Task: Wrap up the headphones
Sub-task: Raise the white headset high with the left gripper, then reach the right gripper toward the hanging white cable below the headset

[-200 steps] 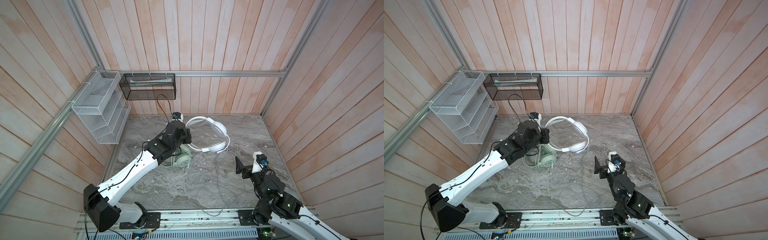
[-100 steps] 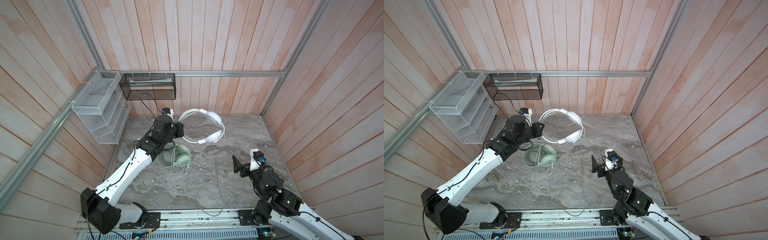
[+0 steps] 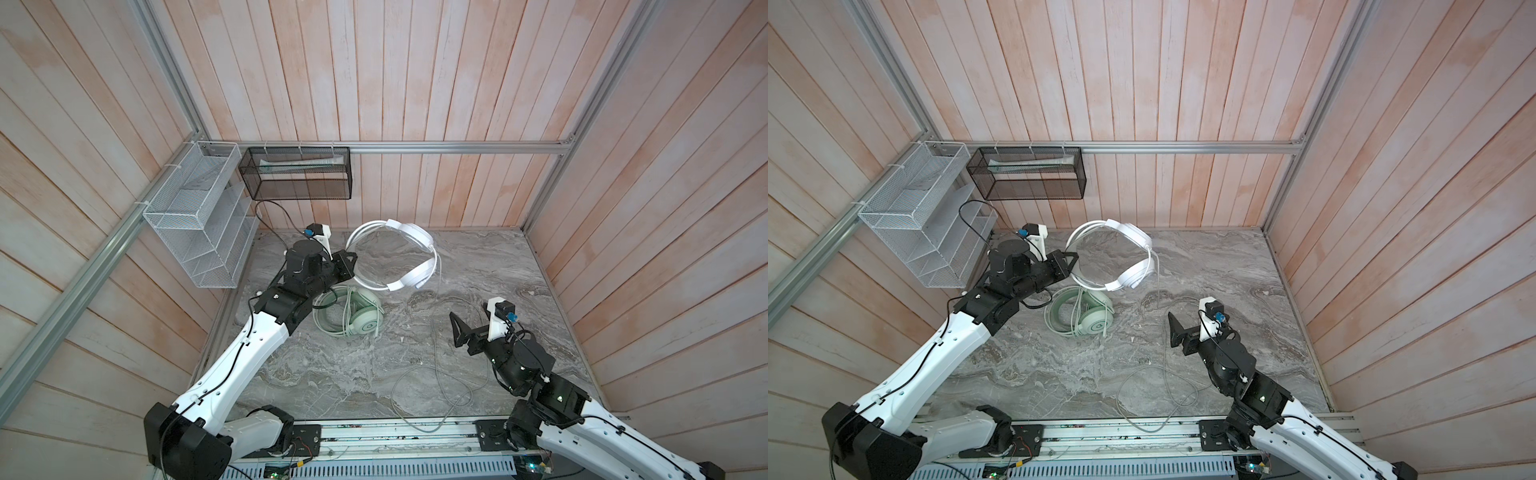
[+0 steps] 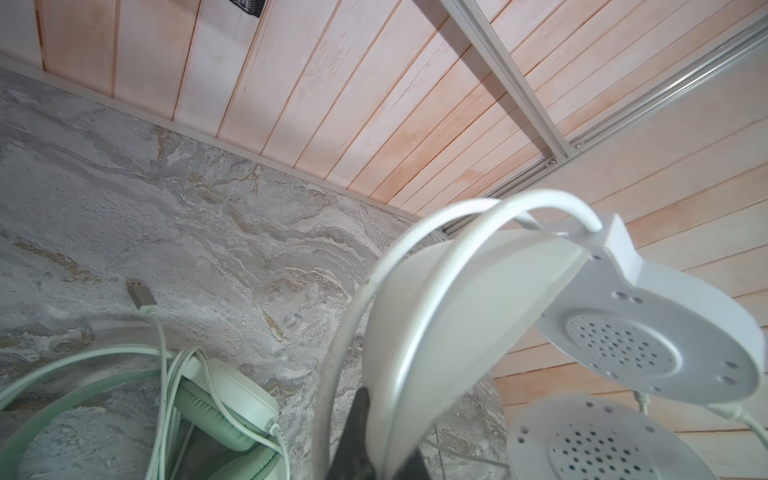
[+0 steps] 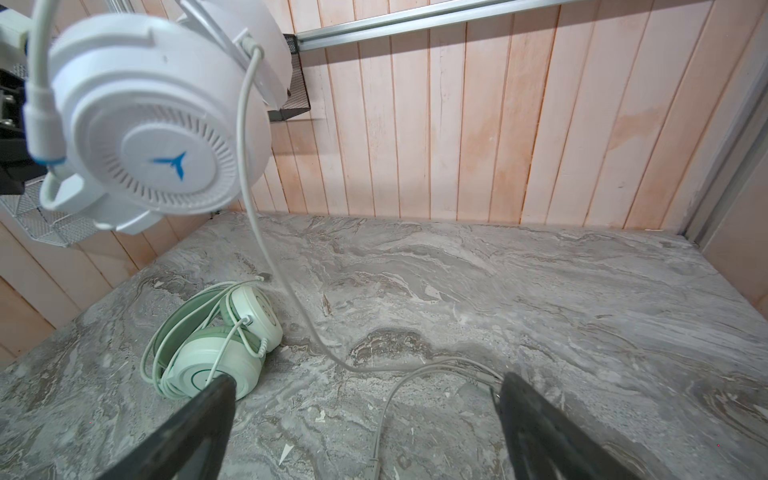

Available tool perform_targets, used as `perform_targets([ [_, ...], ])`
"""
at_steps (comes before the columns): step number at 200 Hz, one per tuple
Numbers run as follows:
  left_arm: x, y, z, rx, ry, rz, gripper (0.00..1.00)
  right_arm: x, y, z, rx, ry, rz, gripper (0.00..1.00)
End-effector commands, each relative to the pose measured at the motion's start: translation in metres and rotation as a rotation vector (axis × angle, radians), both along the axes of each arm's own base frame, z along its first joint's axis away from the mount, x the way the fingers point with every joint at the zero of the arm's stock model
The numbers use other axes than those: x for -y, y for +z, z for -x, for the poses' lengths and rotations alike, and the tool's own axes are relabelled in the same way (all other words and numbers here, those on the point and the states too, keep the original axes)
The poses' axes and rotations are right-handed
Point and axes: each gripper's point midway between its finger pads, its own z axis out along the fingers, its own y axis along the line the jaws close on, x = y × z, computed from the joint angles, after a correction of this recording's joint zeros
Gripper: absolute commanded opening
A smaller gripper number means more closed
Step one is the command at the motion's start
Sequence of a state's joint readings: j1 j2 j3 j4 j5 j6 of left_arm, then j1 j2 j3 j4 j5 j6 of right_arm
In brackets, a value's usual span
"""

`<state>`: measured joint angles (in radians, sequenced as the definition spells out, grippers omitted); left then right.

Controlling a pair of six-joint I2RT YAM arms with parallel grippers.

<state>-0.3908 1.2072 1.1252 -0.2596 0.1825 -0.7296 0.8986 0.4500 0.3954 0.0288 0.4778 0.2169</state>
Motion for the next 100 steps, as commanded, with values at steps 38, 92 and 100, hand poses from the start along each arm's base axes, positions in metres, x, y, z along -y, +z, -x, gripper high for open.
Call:
perform_targets([
  [38, -0.023, 0.011, -0.004, 0.003, -0.007, 0.236, 0.00, -0.040, -0.006, -0.006, 0.100, 0.132, -0.048, 0.88],
  [92, -0.022, 0.000, -0.001, -0.018, -0.027, 0.223, 0.00, -0.073, -0.024, -0.019, 0.164, 0.208, 0.057, 0.73],
  [100, -0.024, -0.005, -0.001, -0.028, -0.019, 0.225, 0.00, -0.082, -0.030, -0.022, 0.149, 0.234, 0.079, 0.68],
])
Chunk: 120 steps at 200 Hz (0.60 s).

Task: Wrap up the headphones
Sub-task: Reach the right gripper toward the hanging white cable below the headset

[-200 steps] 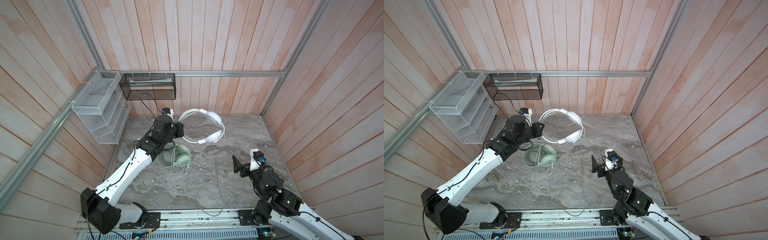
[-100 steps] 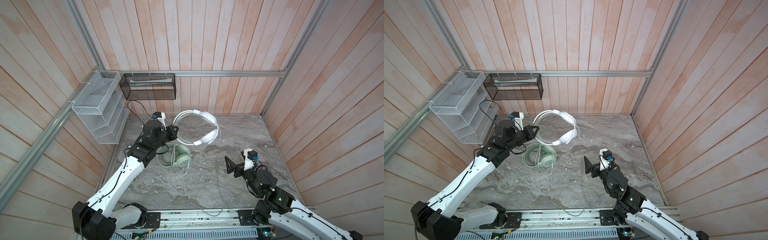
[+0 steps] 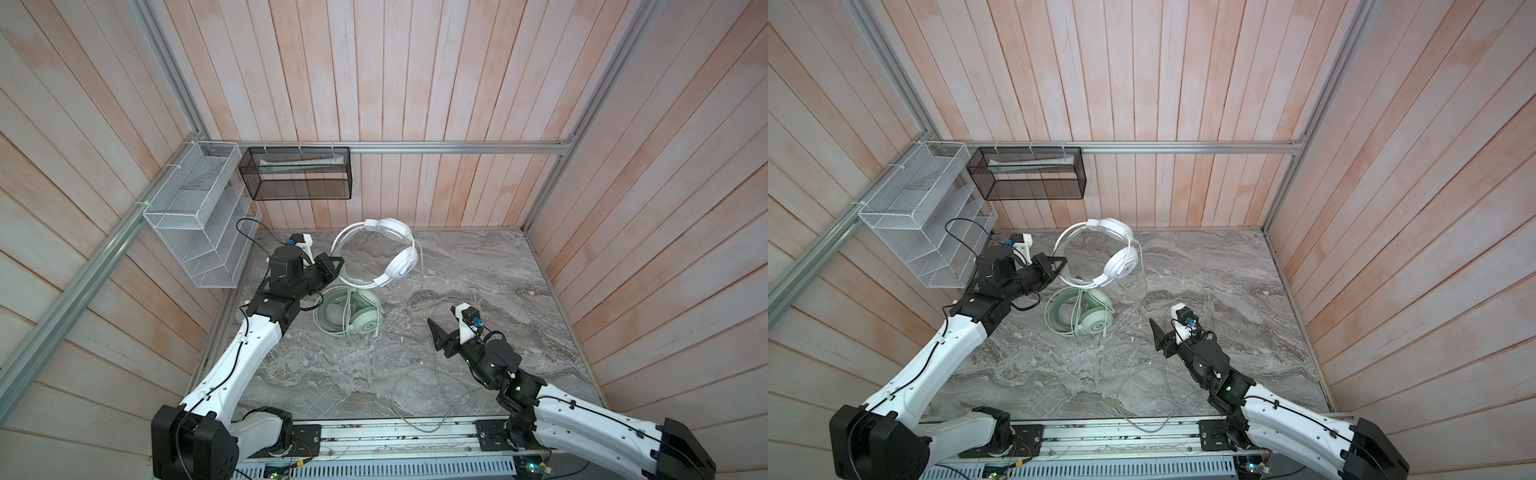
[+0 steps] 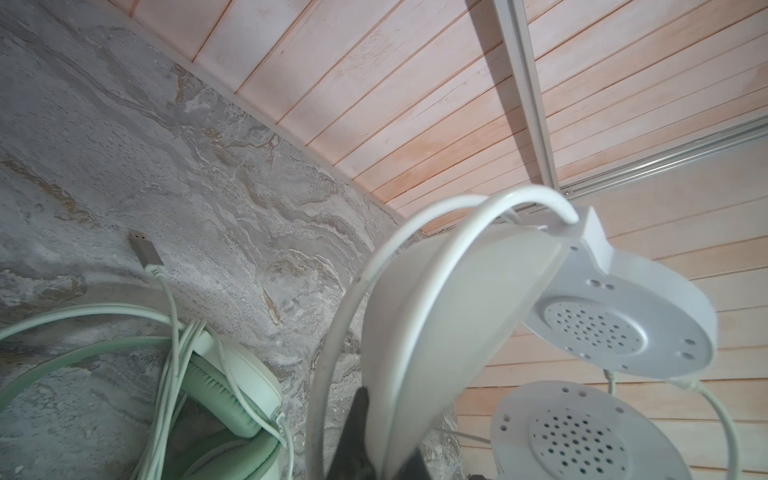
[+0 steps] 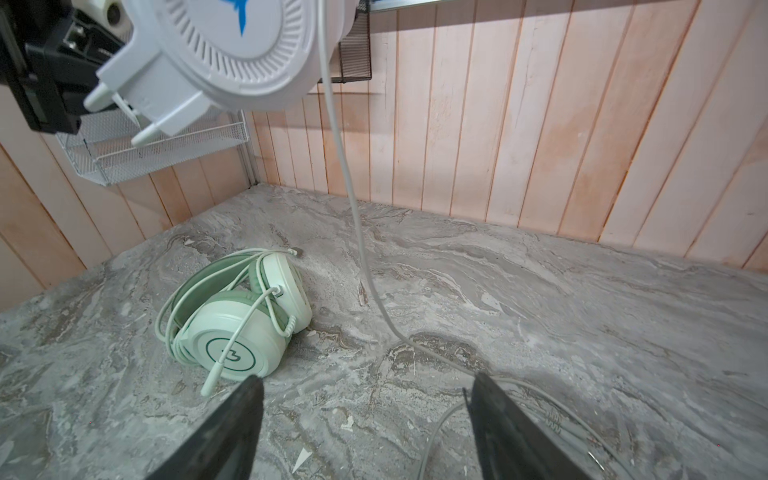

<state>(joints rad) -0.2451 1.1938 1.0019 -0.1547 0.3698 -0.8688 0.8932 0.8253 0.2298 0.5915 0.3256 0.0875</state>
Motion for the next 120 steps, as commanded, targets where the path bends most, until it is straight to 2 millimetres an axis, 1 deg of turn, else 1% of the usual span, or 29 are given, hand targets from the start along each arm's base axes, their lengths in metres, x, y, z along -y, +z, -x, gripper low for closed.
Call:
perform_targets([
  [1, 0.002, 0.021, 0.005, 0.074, -0.022, 0.060, 0.00, -0.024, 0.021, -0.004, 0.080, 0.084, -0.011, 0.68],
  [13, 0.000, 0.020, 0.007, 0.070, -0.018, 0.074, 0.00, -0.034, 0.017, -0.009, 0.073, 0.103, 0.017, 0.63],
  [21, -0.001, 0.021, 0.007, 0.073, -0.017, 0.081, 0.00, -0.038, 0.016, -0.014, 0.074, 0.094, 0.032, 0.62],
  [29, -0.002, 0.022, 0.008, 0.076, -0.016, 0.090, 0.00, -0.038, 0.016, -0.019, 0.080, 0.079, 0.043, 0.62],
  [44, -0.004, 0.020, 0.009, 0.070, -0.016, 0.095, 0.00, -0.034, 0.013, -0.028, 0.084, 0.048, 0.044, 0.61],
  [59, -0.004, 0.019, 0.010, 0.068, -0.013, 0.101, 0.00, -0.027, 0.005, -0.040, 0.072, 0.029, 0.042, 0.61],
  [72, -0.003, 0.020, 0.012, 0.069, -0.019, 0.109, 0.00, -0.025, -0.005, -0.047, 0.057, 0.029, 0.048, 0.60],
  [99, -0.005, 0.021, 0.012, 0.071, -0.021, 0.122, 0.00, -0.038, -0.019, -0.056, 0.023, 0.076, 0.068, 0.57],
  [120, -0.007, 0.018, 0.010, 0.059, -0.023, 0.138, 0.00, -0.042, -0.021, -0.066, 0.026, 0.063, 0.084, 0.57],
])
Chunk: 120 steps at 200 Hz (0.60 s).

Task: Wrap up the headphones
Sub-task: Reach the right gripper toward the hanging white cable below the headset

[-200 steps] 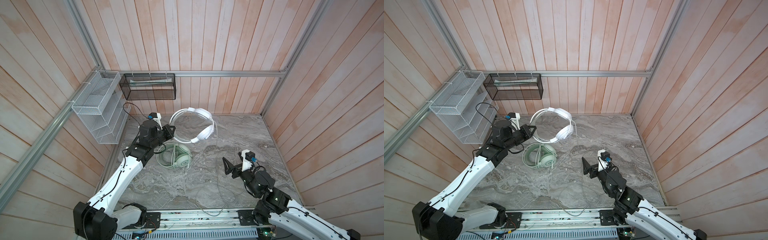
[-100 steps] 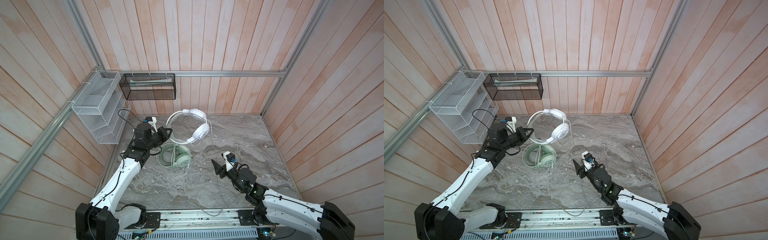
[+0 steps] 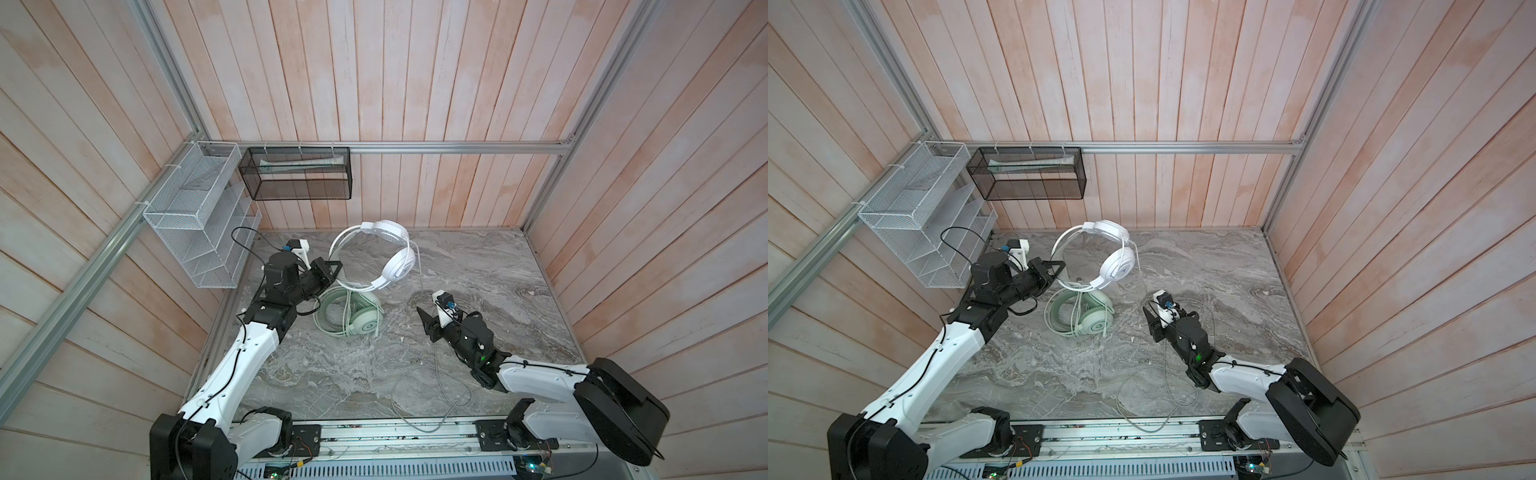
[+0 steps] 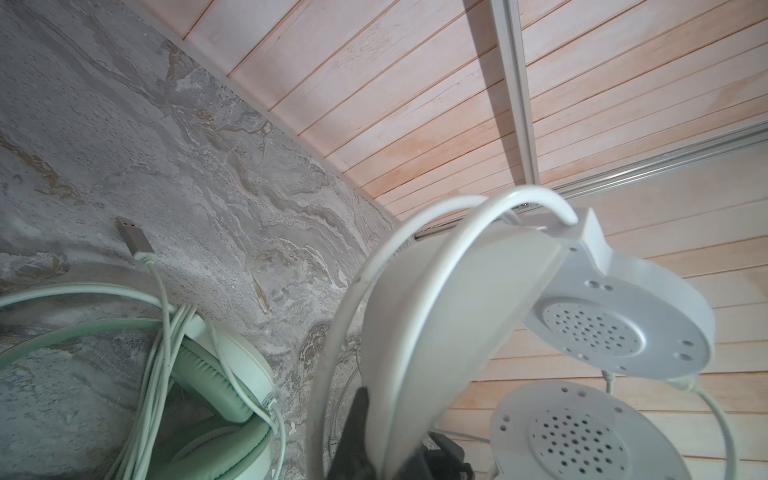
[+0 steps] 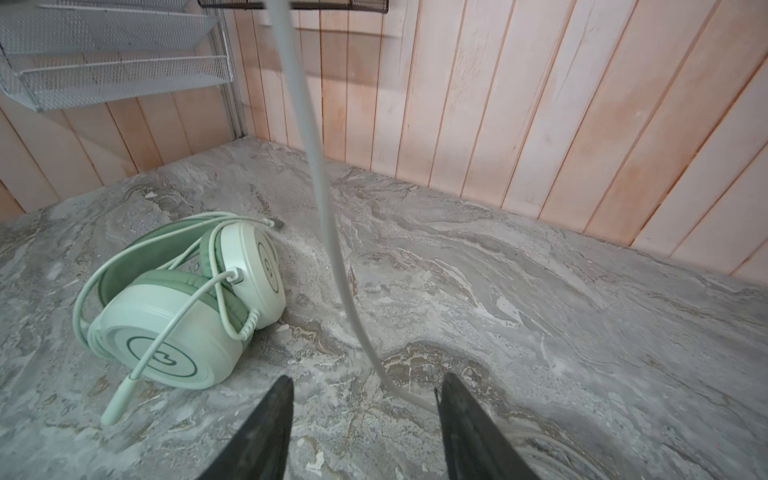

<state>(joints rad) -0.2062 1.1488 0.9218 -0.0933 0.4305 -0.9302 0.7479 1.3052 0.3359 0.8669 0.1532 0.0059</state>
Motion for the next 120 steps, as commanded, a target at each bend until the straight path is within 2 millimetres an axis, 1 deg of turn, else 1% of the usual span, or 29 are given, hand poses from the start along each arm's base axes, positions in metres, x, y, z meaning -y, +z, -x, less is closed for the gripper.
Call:
perform_targets([
  [1, 0.000, 0.024, 0.001, 0.073, -0.020, 0.067, 0.00, -0.013, 0.024, -0.011, 0.064, 0.028, -0.041, 0.57],
  [17, 0.002, 0.022, 0.001, 0.068, -0.034, 0.077, 0.00, -0.014, 0.020, -0.023, 0.064, 0.008, -0.026, 0.57],
  [33, 0.003, 0.022, 0.001, 0.066, -0.040, 0.078, 0.00, -0.016, 0.010, -0.034, 0.052, -0.012, 0.005, 0.51],
  [44, 0.002, 0.022, 0.001, 0.068, -0.038, 0.077, 0.00, -0.017, 0.002, -0.042, 0.037, -0.020, 0.017, 0.45],
  [51, 0.002, 0.023, 0.001, 0.070, -0.037, 0.075, 0.00, -0.019, -0.002, -0.045, 0.031, -0.020, 0.027, 0.38],
  [53, 0.002, 0.023, 0.001, 0.072, -0.036, 0.075, 0.00, -0.020, -0.003, -0.046, 0.029, -0.019, 0.030, 0.34],
  [55, 0.002, 0.024, 0.001, 0.072, -0.036, 0.075, 0.00, -0.020, -0.004, -0.047, 0.026, -0.018, 0.033, 0.31],
  [64, 0.002, 0.022, 0.001, 0.070, -0.034, 0.072, 0.00, -0.024, -0.007, -0.048, 0.004, -0.011, 0.033, 0.25],
  [73, 0.002, 0.021, 0.000, 0.067, -0.033, 0.069, 0.00, -0.028, -0.006, -0.046, -0.014, 0.011, 0.023, 0.16],
  [81, 0.001, 0.020, 0.000, 0.064, -0.029, 0.066, 0.00, -0.029, -0.004, -0.043, -0.032, 0.020, 0.008, 0.11],
  [89, 0.000, 0.019, -0.001, 0.063, -0.024, 0.062, 0.00, -0.029, 0.000, -0.037, -0.035, 0.021, -0.003, 0.07],
  [105, -0.002, 0.016, -0.003, 0.052, -0.008, 0.050, 0.00, -0.030, 0.006, -0.020, -0.020, 0.009, 0.002, 0.01],
  [120, -0.007, 0.011, -0.007, 0.033, 0.024, 0.022, 0.00, -0.036, 0.011, -0.002, -0.011, 0.016, 0.026, 0.00],
])
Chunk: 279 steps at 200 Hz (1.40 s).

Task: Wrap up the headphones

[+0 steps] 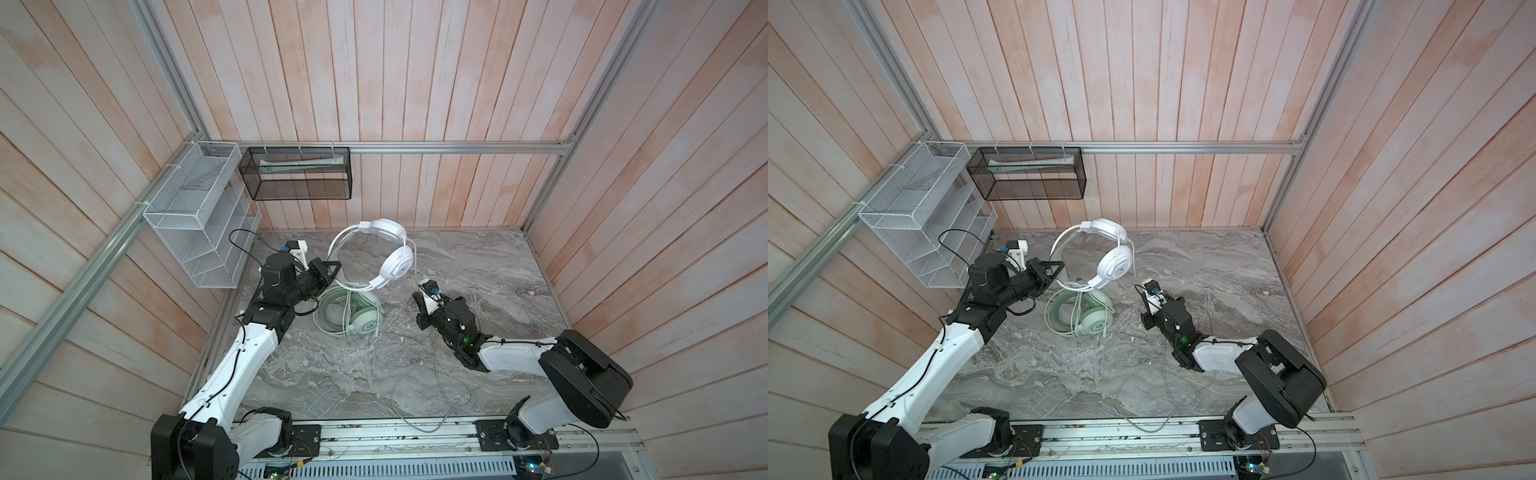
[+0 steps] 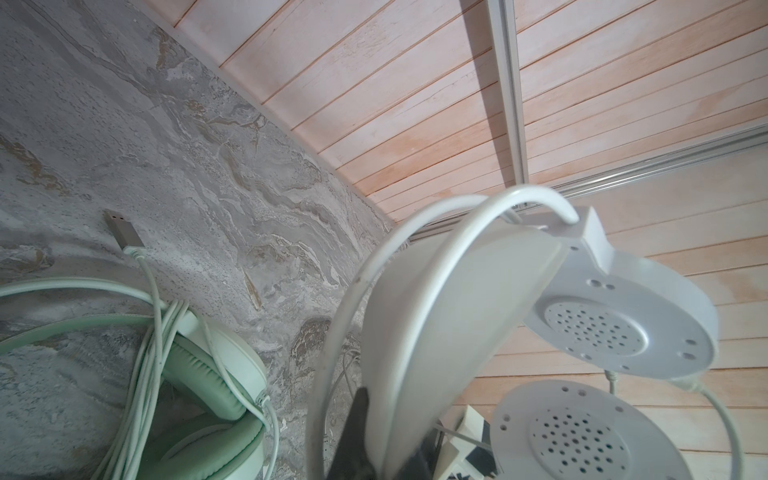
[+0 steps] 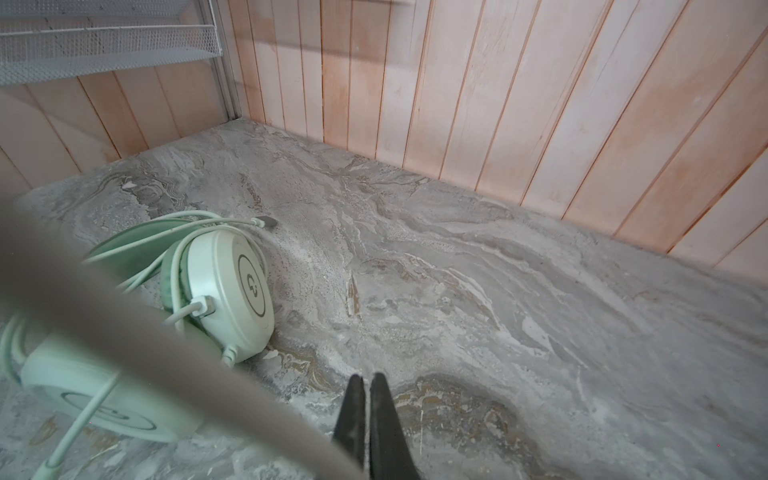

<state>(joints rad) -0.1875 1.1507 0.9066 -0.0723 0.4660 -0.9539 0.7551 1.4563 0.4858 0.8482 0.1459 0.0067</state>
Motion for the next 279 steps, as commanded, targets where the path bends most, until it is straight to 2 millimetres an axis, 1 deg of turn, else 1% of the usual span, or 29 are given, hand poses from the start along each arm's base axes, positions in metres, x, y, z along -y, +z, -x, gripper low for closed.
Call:
perform_targets([
  [1, -0.006, 0.013, -0.008, 0.042, 0.036, -0.010, 0.00, -0.007, 0.009, 0.025, 0.005, 0.003, 0.016, 0.00],
  [27, -0.016, 0.002, -0.011, -0.016, 0.103, -0.083, 0.00, -0.026, 0.012, 0.059, -0.013, 0.041, 0.075, 0.00],
  [40, -0.019, -0.003, -0.009, -0.045, 0.124, -0.116, 0.00, -0.033, 0.011, 0.074, -0.019, 0.055, 0.113, 0.00],
  [51, -0.020, -0.004, -0.005, -0.051, 0.131, -0.126, 0.00, -0.036, 0.010, 0.083, -0.030, 0.064, 0.123, 0.00],
  [69, -0.018, 0.000, 0.002, -0.047, 0.136, -0.142, 0.00, -0.037, 0.001, 0.088, -0.064, 0.075, 0.126, 0.00],
  [87, -0.014, 0.008, 0.011, -0.039, 0.127, -0.149, 0.00, -0.032, -0.011, 0.085, -0.078, 0.046, 0.156, 0.00],
  [105, -0.008, 0.011, 0.022, -0.053, 0.100, -0.118, 0.00, -0.034, -0.020, 0.085, -0.095, 0.046, 0.177, 0.00],
  [130, 0.001, 0.011, 0.033, -0.075, 0.062, -0.084, 0.00, -0.045, -0.028, 0.090, -0.110, 0.072, 0.195, 0.00],
  [132, 0.002, 0.011, 0.034, -0.075, 0.059, -0.082, 0.00, -0.044, -0.033, 0.091, -0.120, 0.074, 0.216, 0.00],
  [139, 0.004, 0.011, 0.035, -0.080, 0.057, -0.081, 0.00, -0.048, -0.038, 0.095, -0.126, 0.081, 0.233, 0.00],
  [156, 0.006, 0.009, 0.036, -0.083, 0.061, -0.096, 0.00, -0.060, -0.040, 0.107, -0.118, 0.112, 0.258, 0.00],
  [187, 0.007, -0.001, 0.034, -0.106, 0.073, -0.129, 0.00, -0.091, -0.036, 0.135, -0.109, 0.206, 0.276, 0.00],
  [208, 0.010, -0.005, 0.033, -0.105, 0.078, -0.166, 0.00, -0.111, -0.027, 0.152, -0.102, 0.268, 0.284, 0.00],
  [223, 0.012, -0.006, 0.034, -0.093, 0.086, -0.205, 0.00, -0.121, -0.022, 0.161, -0.099, 0.309, 0.283, 0.00],
  [238, 0.015, -0.008, 0.036, -0.086, 0.080, -0.224, 0.00, -0.126, -0.019, 0.166, -0.105, 0.331, 0.285, 0.00],
  [255, 0.013, -0.015, 0.036, -0.090, 0.083, -0.249, 0.00, -0.129, -0.013, 0.170, -0.105, 0.352, 0.280, 0.00],
  [279, 0.012, -0.022, 0.040, -0.086, 0.069, -0.269, 0.00, -0.128, 0.003, 0.173, -0.091, 0.369, 0.248, 0.00],
])
